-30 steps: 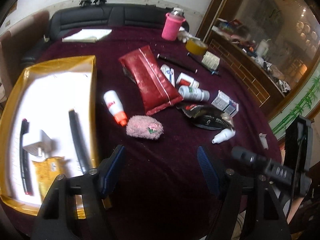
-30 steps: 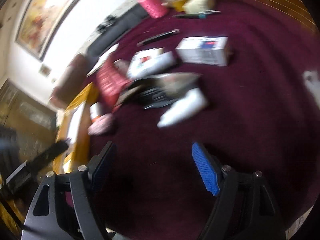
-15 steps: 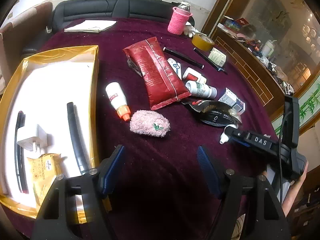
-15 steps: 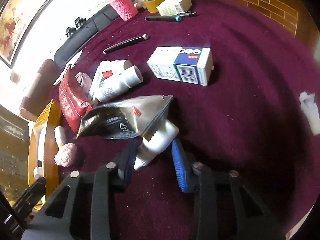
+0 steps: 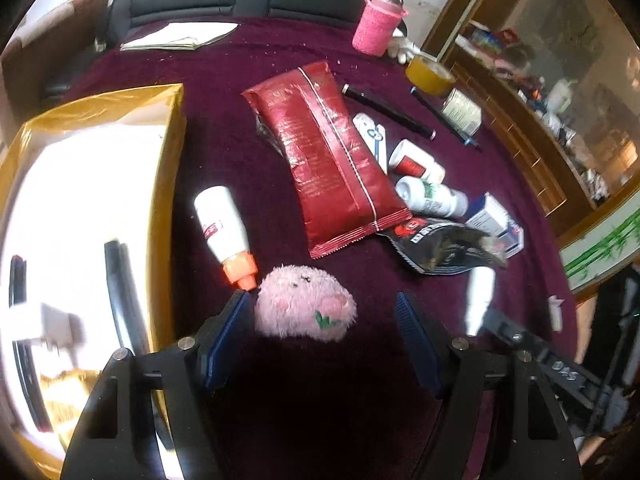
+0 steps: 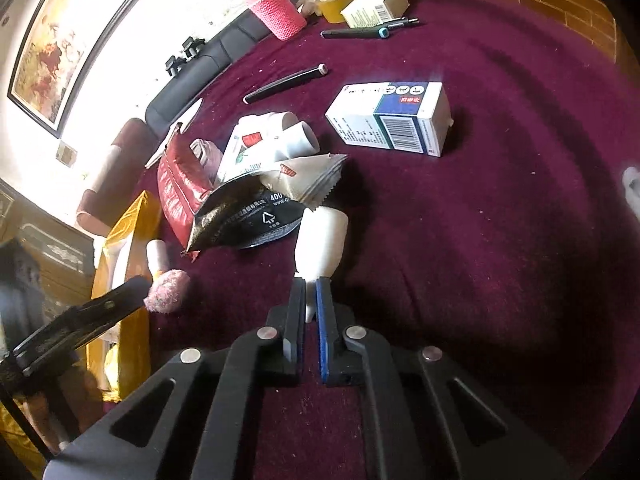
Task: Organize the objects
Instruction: 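Grasp the white bottle with the right tool while the left grasps the pink plush ball, then carry the white bottle and pink plush ball into the tray with both tools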
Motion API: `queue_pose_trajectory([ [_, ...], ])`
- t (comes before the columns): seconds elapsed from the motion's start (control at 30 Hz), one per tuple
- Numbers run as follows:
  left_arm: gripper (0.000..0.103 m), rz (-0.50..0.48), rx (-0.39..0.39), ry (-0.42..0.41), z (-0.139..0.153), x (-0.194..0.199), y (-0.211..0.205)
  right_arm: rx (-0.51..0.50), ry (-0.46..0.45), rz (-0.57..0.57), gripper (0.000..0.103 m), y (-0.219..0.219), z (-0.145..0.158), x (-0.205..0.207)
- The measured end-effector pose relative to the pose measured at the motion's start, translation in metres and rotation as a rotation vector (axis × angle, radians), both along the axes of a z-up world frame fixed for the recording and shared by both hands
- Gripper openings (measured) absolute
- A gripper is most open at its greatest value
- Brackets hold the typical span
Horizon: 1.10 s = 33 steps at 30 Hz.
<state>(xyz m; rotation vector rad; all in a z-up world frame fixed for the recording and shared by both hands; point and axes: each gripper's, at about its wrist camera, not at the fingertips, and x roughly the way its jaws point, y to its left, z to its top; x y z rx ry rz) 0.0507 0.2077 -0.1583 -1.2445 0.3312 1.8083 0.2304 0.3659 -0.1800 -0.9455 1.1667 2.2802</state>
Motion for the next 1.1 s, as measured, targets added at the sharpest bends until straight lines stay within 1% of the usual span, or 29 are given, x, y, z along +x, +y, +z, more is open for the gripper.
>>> queue_pose_trajectory([
  [0.07,0.063,-0.011,-0.029,0.025,-0.006,0.002,0.008,-0.015,0.007,-0.015,0.006,0.003,-0.001,0.001],
  [0.1,0.056,-0.011,-0.045,0.033,-0.009,0.003,0.011,-0.021,0.013,-0.017,0.008,0.005,-0.001,0.001],
  [0.13,0.046,-0.011,-0.062,0.034,-0.012,0.004,0.012,-0.026,0.015,-0.020,0.012,0.006,-0.001,0.000],
  [0.17,0.042,-0.014,-0.083,0.039,-0.016,0.005,0.014,-0.030,0.016,-0.026,0.019,0.007,-0.001,0.000],
  [0.2,0.041,-0.018,-0.090,0.049,-0.019,0.007,0.014,-0.031,0.019,-0.032,0.023,0.008,0.000,0.000],
  [0.23,0.039,-0.019,-0.087,0.062,-0.019,0.009,0.013,-0.029,0.018,-0.035,0.034,0.009,0.001,-0.001],
  [0.27,0.038,-0.027,-0.087,0.074,-0.019,0.012,0.012,-0.025,0.014,-0.038,0.041,0.010,0.001,-0.003],
  [0.33,0.034,-0.037,-0.078,0.087,-0.017,0.017,0.006,-0.013,-0.003,-0.035,0.041,0.011,0.001,-0.008],
  [0.43,0.034,-0.055,-0.048,0.060,-0.017,0.023,-0.004,0.000,-0.029,-0.030,0.041,0.011,-0.002,-0.015],
  [0.5,0.034,-0.055,-0.032,0.053,-0.016,0.026,-0.012,0.037,-0.052,-0.028,0.041,0.008,0.000,-0.020],
  [0.57,0.034,-0.067,-0.016,0.036,-0.013,0.032,-0.018,0.067,-0.077,-0.021,0.023,0.004,0.001,-0.022],
  [0.77,0.034,-0.124,0.018,0.042,0.001,0.057,-0.029,0.051,-0.056,0.037,0.022,-0.008,-0.001,-0.014],
  [0.87,0.034,-0.128,0.033,0.034,0.004,0.061,-0.031,0.019,-0.024,0.063,0.022,-0.012,-0.003,-0.007],
  [1.0,0.034,-0.120,0.050,0.031,0.006,0.062,-0.035,0.013,-0.009,0.089,0.022,-0.021,-0.001,0.003],
  [1.1,0.034,-0.100,0.072,0.033,0.012,0.060,-0.044,0.012,0.009,0.103,0.022,-0.030,0.006,0.006],
])
